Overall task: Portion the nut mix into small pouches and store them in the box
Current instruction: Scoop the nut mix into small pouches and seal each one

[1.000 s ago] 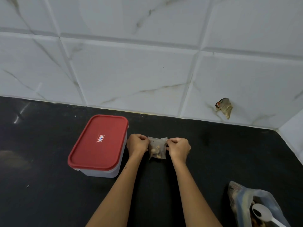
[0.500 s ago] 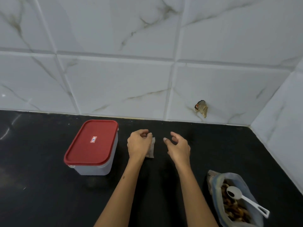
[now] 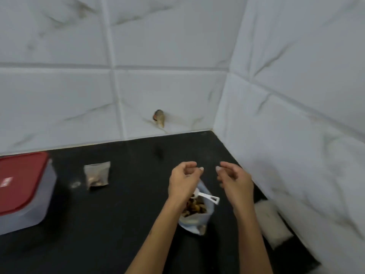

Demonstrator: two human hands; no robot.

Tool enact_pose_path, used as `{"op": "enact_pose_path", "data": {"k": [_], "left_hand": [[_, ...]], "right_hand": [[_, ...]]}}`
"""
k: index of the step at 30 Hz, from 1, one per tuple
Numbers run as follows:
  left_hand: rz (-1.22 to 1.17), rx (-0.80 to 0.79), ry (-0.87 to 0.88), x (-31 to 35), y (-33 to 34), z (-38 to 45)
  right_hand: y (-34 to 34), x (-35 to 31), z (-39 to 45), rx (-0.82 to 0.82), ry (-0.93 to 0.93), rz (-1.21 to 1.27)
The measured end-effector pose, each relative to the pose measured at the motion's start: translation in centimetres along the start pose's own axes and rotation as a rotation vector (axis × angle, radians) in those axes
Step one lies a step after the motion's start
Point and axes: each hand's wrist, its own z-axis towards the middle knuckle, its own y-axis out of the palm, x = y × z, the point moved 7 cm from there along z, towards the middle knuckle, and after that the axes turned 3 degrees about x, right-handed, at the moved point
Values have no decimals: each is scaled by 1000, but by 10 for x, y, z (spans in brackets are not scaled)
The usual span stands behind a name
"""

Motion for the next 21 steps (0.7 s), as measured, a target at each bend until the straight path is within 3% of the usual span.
{"op": "enact_pose_path", "data": {"k": [4,7,16,21], "left_hand": [[-49,-181,-87,-21,79,-29],[-35,-271,-196,-40,121,-50],[-29,-260,-362,-62,163,-92],[-50,-265,-370,-67,173,-98]], "right_hand": [[-86,37,5,249,26,-143],[-131,68,3,346,101,-325],[-138,115,-3,169,263,-676],[-133,116,-5,199,248,-717]]}}
